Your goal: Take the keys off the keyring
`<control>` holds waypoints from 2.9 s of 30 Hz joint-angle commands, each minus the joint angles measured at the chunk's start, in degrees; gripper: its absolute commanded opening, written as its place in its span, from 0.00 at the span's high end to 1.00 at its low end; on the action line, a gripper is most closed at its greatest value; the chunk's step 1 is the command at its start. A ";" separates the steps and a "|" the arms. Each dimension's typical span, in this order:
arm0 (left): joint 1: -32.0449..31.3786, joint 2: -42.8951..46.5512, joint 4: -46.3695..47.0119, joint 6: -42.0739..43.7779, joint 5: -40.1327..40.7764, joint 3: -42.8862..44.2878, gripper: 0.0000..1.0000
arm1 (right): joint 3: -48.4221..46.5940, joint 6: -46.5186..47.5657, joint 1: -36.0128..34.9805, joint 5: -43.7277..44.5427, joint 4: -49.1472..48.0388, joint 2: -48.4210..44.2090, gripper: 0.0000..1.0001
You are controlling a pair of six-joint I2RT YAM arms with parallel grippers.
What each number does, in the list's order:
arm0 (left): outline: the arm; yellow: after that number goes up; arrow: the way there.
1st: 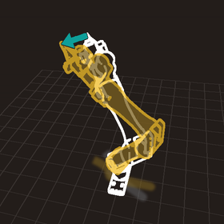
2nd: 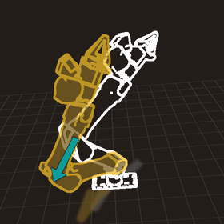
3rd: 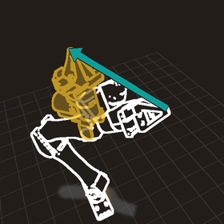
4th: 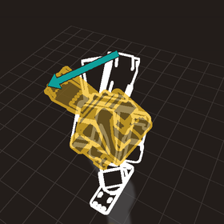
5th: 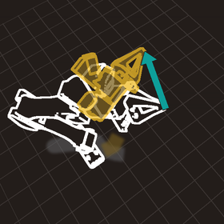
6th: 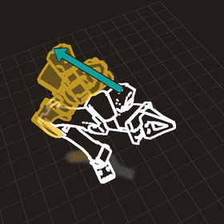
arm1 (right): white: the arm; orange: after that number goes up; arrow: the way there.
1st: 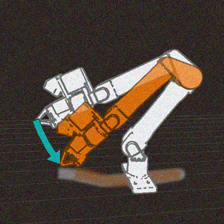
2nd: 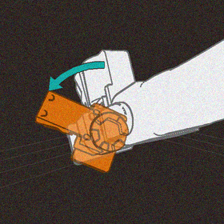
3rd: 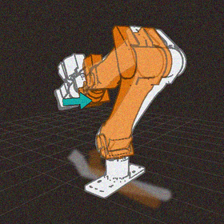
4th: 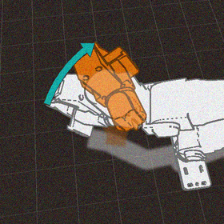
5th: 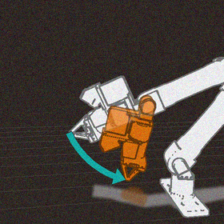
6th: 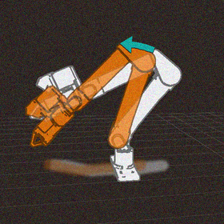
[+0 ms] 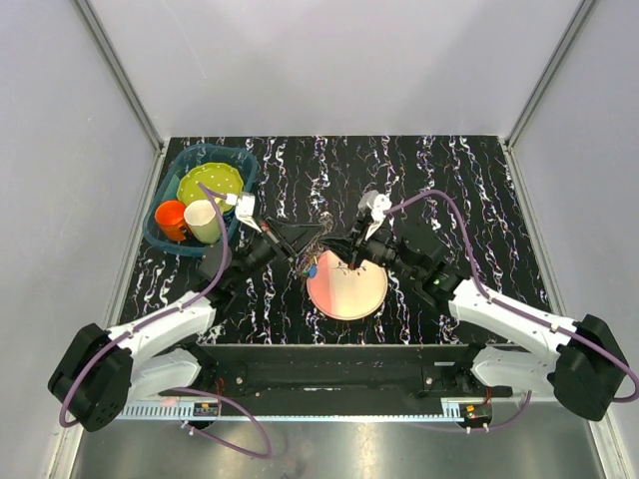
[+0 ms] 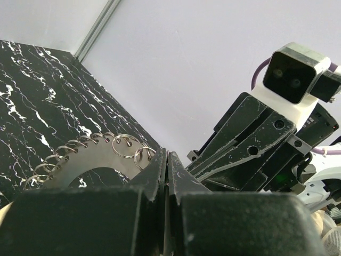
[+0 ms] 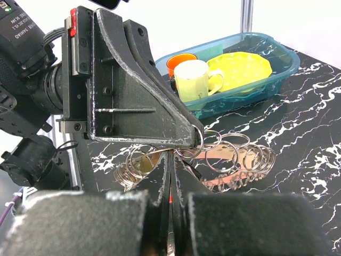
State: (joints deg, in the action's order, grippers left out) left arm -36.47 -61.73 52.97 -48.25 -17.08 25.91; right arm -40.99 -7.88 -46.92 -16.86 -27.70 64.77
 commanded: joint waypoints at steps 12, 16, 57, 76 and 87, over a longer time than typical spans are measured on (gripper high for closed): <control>-0.71 3.37 6.27 0.35 -2.43 -1.83 1.00 | 0.39 -6.00 -0.98 5.34 3.09 -12.03 0.72; -0.71 3.64 8.54 0.09 -4.18 -2.09 1.00 | -3.12 -7.49 -0.20 7.11 9.41 -12.83 0.72; -0.71 2.85 22.18 -8.00 -12.71 0.46 1.00 | -9.90 -18.22 8.42 -23.13 10.83 -3.86 0.70; -0.71 1.18 25.07 -9.58 -12.45 -0.07 1.00 | -4.81 -22.97 8.51 -26.55 -3.65 -2.90 0.78; -0.71 1.09 25.79 -9.94 -12.54 -0.86 1.00 | -2.60 -22.53 8.51 -25.24 -8.77 -3.42 1.00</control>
State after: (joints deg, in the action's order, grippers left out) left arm -36.84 -61.25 70.46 -58.13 -29.34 23.77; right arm -44.05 -30.72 -38.17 -42.63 -30.50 62.52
